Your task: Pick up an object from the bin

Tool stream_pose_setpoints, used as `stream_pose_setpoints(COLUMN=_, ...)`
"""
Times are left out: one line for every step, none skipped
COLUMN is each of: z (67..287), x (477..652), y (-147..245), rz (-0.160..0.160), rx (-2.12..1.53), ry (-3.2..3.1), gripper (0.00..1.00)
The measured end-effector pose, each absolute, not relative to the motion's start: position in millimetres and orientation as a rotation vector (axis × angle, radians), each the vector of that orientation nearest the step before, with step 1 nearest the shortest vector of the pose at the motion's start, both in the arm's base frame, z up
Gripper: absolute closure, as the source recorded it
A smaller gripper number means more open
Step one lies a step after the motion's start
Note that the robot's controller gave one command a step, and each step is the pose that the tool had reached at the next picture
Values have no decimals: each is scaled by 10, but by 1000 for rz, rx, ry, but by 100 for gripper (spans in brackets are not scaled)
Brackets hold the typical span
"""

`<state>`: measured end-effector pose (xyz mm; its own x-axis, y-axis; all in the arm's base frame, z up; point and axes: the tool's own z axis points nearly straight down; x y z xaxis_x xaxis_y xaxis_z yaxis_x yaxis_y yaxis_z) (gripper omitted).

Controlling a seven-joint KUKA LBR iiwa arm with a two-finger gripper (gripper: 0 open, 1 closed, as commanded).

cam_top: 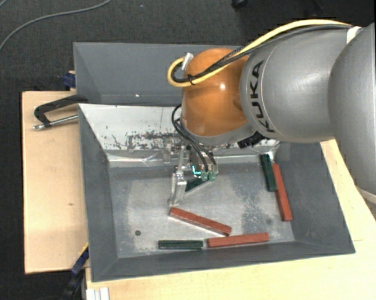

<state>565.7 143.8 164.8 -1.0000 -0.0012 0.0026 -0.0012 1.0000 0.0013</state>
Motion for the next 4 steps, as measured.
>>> stream_pose_setpoints(z=673, x=5048, y=652, rz=2, rx=203, ry=-3129, gripper=0)
stream_pose_setpoints(z=1023, x=4935, y=893, rz=-5, rx=168, ry=-3143, gripper=0)
stream_pose_setpoints(z=1016, x=5130, y=697, rz=-3, rx=-90, ry=-3146, gripper=0)
stream_pose_setpoints(z=698, x=4984, y=720, rz=-2, rx=-258, ry=-3129, gripper=0)
